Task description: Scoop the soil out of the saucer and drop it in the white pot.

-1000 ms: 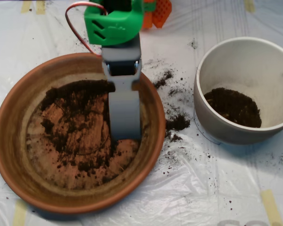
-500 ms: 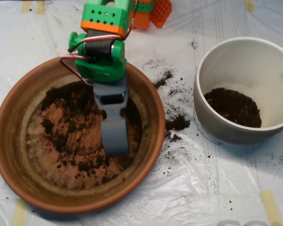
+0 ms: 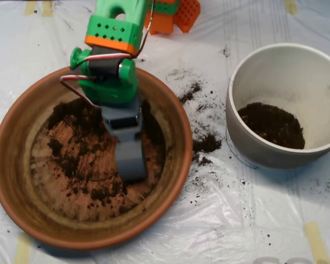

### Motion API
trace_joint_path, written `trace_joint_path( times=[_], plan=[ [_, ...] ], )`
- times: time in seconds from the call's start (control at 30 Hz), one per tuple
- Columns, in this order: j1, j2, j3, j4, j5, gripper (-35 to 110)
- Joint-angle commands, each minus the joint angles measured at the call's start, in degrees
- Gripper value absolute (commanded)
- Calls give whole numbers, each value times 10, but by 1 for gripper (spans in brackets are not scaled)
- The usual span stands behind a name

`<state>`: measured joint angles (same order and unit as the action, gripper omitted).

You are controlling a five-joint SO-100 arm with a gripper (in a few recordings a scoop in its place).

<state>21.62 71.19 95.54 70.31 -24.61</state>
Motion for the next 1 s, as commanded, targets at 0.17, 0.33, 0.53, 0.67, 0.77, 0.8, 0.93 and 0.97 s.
trace_joint_path(
  times=[0.17, 0.33, 0.53, 0.67, 0.77, 0.8, 0.93, 0.97],
  plan=[
    [51, 36, 2, 11, -22, 32],
    [46, 93, 66, -25, -30, 27],
    [25, 177, 149, -72, -25, 26],
    [17, 227, 192, -115, -22, 26],
    [11, 247, 213, -149, -21, 25],
    [9, 250, 216, -160, -21, 24],
    [3, 242, 214, -187, -20, 23],
    [3, 239, 212, -193, -19, 22]
  ],
)
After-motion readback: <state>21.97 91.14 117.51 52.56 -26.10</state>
